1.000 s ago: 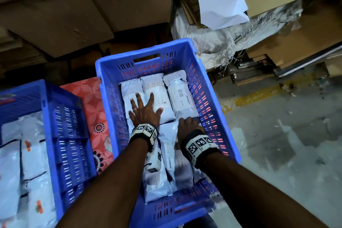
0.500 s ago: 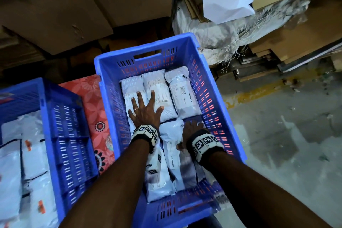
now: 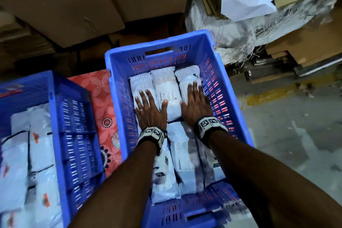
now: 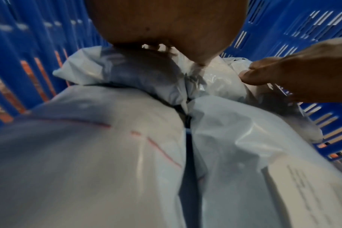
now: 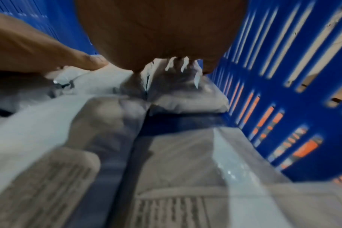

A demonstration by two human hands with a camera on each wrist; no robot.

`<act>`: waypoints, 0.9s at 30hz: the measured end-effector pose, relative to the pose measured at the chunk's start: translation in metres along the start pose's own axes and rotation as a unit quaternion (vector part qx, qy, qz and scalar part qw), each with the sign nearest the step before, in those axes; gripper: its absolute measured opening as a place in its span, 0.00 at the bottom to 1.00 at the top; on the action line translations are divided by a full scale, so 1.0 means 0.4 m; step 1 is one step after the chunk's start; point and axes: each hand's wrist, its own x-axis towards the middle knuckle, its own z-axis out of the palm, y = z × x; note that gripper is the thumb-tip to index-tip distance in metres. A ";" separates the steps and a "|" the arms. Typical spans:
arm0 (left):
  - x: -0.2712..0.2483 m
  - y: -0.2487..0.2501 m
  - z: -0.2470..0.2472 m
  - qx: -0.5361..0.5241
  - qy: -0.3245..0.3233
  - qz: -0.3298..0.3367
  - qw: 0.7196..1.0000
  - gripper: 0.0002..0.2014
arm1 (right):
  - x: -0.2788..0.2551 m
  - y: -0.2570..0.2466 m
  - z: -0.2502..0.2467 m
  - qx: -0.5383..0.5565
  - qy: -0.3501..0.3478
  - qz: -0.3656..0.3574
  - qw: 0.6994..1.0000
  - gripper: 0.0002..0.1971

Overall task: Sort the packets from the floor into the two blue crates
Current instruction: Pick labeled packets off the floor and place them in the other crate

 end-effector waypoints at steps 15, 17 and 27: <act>0.008 -0.003 0.038 0.008 0.027 -0.011 1.000 0.40 | 0.023 0.020 0.052 0.038 0.021 -0.023 0.999 0.38; 0.006 -0.003 0.029 0.007 0.015 -0.013 1.000 0.40 | 0.021 0.021 0.035 0.041 -0.003 -0.028 0.999 0.38; -0.114 0.048 -0.089 0.007 -0.046 -0.018 0.999 0.37 | -0.098 0.014 -0.099 0.016 -0.086 0.002 0.996 0.34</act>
